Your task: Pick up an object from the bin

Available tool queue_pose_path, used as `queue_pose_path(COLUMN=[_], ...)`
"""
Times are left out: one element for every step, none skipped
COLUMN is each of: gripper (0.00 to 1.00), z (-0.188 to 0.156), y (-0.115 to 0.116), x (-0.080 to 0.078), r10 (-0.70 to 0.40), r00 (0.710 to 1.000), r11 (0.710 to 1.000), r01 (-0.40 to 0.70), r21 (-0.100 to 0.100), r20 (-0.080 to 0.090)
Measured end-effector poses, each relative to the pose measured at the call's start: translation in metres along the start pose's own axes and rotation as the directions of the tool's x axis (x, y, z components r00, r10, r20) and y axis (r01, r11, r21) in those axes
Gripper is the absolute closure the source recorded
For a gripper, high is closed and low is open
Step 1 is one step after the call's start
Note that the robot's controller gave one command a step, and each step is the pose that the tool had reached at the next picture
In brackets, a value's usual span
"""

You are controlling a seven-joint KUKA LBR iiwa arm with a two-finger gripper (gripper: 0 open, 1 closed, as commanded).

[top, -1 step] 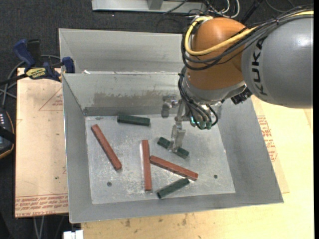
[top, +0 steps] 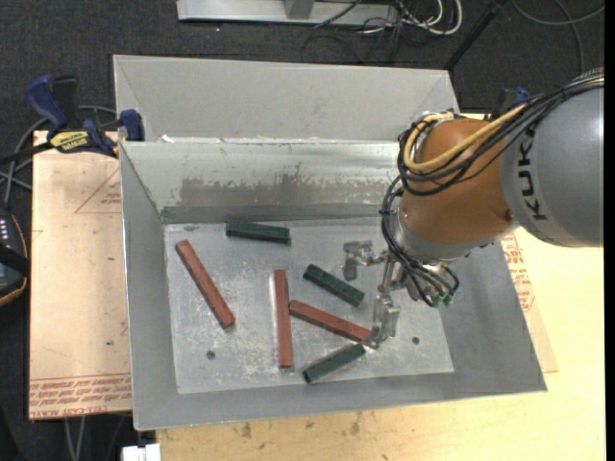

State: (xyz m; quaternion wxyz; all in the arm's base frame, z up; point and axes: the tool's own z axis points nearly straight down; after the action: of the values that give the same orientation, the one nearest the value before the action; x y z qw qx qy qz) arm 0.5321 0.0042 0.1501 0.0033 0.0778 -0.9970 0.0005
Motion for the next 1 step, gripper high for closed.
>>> queue_pose_path(gripper=[0.0], z=[0.0812], y=[-0.0346], x=[0.014], r10=[0.109], r00=[0.994], r11=[0.994], r01=[-0.109], r21=[-0.002], r20=[0.01])
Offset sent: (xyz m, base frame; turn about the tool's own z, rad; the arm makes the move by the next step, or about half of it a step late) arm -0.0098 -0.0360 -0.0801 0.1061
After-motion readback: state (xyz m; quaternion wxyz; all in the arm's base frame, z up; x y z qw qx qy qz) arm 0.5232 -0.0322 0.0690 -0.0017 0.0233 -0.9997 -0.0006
